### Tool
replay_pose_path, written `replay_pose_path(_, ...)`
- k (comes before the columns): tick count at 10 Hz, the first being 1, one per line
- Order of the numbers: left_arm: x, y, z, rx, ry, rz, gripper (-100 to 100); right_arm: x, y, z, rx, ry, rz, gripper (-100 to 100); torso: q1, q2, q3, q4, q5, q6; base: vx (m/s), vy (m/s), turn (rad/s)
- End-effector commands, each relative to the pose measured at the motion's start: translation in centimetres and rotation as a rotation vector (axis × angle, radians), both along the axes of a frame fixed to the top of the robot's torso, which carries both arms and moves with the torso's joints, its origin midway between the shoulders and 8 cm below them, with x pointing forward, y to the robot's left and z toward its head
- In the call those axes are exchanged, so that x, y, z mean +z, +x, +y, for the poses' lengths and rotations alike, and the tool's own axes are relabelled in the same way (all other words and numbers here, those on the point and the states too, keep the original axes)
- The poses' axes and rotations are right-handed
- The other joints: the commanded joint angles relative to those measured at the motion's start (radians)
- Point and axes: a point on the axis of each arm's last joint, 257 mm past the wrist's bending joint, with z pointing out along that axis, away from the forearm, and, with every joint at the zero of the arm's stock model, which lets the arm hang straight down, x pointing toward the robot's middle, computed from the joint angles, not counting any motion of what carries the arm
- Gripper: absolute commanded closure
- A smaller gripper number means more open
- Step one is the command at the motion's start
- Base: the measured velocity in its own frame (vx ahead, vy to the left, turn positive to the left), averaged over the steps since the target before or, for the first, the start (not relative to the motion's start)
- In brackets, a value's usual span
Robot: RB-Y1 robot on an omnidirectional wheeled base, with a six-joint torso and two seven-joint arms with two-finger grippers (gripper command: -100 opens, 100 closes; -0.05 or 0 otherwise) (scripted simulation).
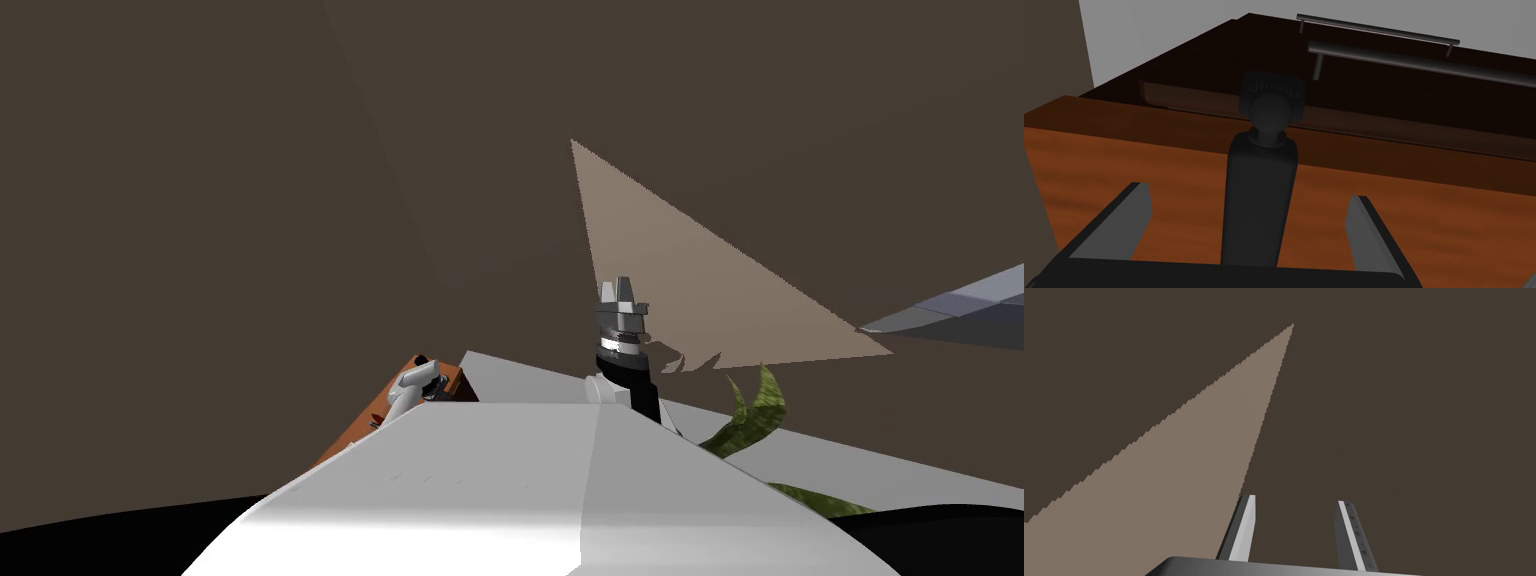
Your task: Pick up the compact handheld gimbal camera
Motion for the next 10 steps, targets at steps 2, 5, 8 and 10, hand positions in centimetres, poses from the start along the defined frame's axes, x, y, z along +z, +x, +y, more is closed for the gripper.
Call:
replay_pose_path(2, 0.0, -0.1, -0.1, -0.001, -0.002, 0.004, 0, 0.0, 0.0, 0.0, 0.0, 0.0, 0.0, 0, -0.002, 0.0, 0.0, 0.0, 0.0, 0.0, 0.004, 0.01, -0.008)
replay_pose_path(5, -1.6, -0.6, -1.2, 0.002, 0.001, -0.001, -100, 0.0, 0.0, 0.0, 0.0, 0.0, 0.0, 0, -0.001, 0.001, 0.0, 0.0, 0.0, 0.0, 0.01, 0.034, -0.017)
replay_pose_path(8, -2.0, -0.9, -1.7, 0.003, 0.001, -0.001, -100, 0.0, 0.0, 0.0, 0.0, 0.0, 0.0, 0, -0.001, 0.0, 0.0, 0.0, 0.0, 0.0, 0.01, 0.029, -0.008)
replay_pose_path(10, -2.0, -0.8, -1.7, 0.004, 0.001, -0.003, 100, 0.0, 0.0, 0.0, 0.0, 0.0, 0.0, 0, -0.003, 0.001, 0.001, 0.0, -0.001, 0.0, 0.0, 0.0, 0.0)
